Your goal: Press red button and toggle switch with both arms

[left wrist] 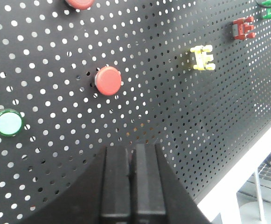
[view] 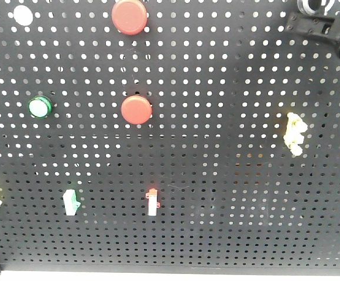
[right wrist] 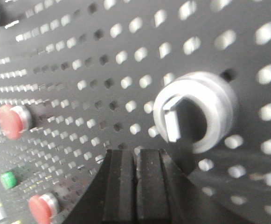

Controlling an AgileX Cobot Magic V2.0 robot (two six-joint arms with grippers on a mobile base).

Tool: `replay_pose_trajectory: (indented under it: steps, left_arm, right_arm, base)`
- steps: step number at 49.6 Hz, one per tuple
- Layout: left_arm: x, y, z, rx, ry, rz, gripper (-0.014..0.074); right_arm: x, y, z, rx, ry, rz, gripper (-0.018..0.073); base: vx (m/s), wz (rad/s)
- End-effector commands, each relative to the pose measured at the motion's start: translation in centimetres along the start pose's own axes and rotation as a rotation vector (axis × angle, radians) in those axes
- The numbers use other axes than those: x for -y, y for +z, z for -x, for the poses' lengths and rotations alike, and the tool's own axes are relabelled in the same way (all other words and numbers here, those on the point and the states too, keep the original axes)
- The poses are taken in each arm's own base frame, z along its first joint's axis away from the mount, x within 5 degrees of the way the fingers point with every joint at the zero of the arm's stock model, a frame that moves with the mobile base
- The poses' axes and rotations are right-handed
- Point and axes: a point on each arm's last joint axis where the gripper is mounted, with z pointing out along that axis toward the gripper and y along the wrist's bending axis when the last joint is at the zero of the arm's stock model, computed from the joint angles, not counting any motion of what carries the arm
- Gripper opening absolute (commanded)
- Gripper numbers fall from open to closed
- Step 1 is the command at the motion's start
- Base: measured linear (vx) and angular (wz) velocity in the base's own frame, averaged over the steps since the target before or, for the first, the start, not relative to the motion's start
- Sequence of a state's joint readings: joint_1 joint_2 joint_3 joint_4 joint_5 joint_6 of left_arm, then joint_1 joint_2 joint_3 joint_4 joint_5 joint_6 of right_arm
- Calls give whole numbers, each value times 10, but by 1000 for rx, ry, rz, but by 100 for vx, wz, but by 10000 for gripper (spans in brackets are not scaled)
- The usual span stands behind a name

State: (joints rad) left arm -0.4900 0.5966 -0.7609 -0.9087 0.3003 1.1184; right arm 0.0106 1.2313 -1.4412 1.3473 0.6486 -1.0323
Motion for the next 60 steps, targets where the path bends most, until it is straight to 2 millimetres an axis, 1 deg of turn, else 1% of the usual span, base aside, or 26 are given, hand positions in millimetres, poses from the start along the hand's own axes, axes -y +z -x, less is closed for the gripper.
replay_pose_trajectory:
  steps: [1, 19, 25, 33, 39, 44, 49, 54, 57, 60]
  left_arm:
    - [-6, -1, 11, 56, -36, 54, 2]
    - [-6, -1, 11, 55, -35, 54, 2]
    - [-6, -1, 11, 55, -35, 54, 2]
    - [-6, -1, 10, 53, -34, 56, 2]
    - [-6, -1, 10, 52, -34, 54, 2]
    - [-6, -1, 10, 52, -33, 54, 2]
    - [-6, 0, 6, 45, -36, 64, 2]
    - [-5, 3, -10, 4, -51, 70, 2]
    - [-2, 5, -23, -33, -90, 64, 2]
    - [1, 7, -37, -71, -140, 58, 2]
  right_arm:
    - [-2, -9, 21, 114, -13, -74, -3]
    - [8, -12, 23, 123, -111, -202, -3]
    - [8, -14, 25, 124, -145, -229, -3]
    - [8, -14, 24, 111, -158, -229, -3]
    - [-1, -18, 22, 72, -179, -171, -3]
    - [-9, -26, 22, 17, -282, -159, -3]
    - [-22, -41, 25, -19, -360, -159, -3]
    - [-33, -60, 24, -21, -375, -191, -3]
    - [-37, -74, 13, -6, -358, -222, -3]
    - [-40, -91, -4, 12, -358, -266, -3]
  base:
    - [0, 0]
    - [0, 0]
    - [0, 0]
    - [0, 0]
    - [0, 0]
    - [0, 0]
    - [0, 0]
    - [0, 0]
    - [0, 0]
    - [0, 0]
